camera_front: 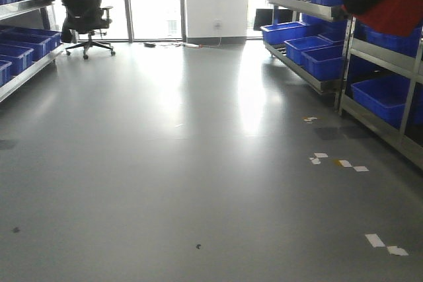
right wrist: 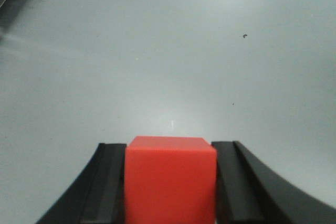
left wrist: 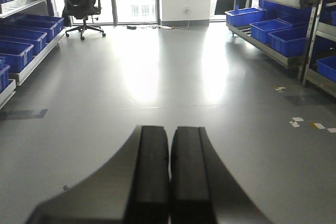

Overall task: Pick red cube and place on left shelf
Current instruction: 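Drive the base to the shelf of blue bins, holding the cube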

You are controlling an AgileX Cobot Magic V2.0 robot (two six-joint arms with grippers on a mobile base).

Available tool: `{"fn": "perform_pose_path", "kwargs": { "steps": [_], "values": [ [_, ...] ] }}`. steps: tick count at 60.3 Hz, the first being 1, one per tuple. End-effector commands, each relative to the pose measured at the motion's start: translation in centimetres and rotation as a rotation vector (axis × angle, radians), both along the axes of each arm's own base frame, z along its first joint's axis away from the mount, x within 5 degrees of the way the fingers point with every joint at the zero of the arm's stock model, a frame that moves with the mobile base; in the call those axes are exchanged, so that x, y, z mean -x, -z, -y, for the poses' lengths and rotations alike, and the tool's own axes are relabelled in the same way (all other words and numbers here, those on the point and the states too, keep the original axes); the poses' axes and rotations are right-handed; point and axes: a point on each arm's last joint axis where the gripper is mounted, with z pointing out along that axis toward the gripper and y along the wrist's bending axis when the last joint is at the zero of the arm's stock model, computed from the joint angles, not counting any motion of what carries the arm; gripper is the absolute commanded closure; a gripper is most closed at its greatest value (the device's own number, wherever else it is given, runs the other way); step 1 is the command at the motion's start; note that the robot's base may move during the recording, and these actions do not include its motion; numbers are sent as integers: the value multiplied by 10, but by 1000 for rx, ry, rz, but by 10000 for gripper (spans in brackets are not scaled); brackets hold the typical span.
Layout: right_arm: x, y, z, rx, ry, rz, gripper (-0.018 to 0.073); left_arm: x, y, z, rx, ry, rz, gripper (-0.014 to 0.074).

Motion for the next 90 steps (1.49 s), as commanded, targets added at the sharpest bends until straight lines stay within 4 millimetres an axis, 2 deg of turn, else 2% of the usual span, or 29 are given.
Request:
{"fn": "perform_pose_path", "kwargs": {
  "steps": [1, 90],
  "values": [
    [-1, -18, 0, -55, 7, 101, 505, 0, -1, 0, 13, 5, 81, 495],
    [-1, -18, 0, -55, 7, 101, 505, 0, -1, 0, 13, 5, 81, 495]
  ]
}}
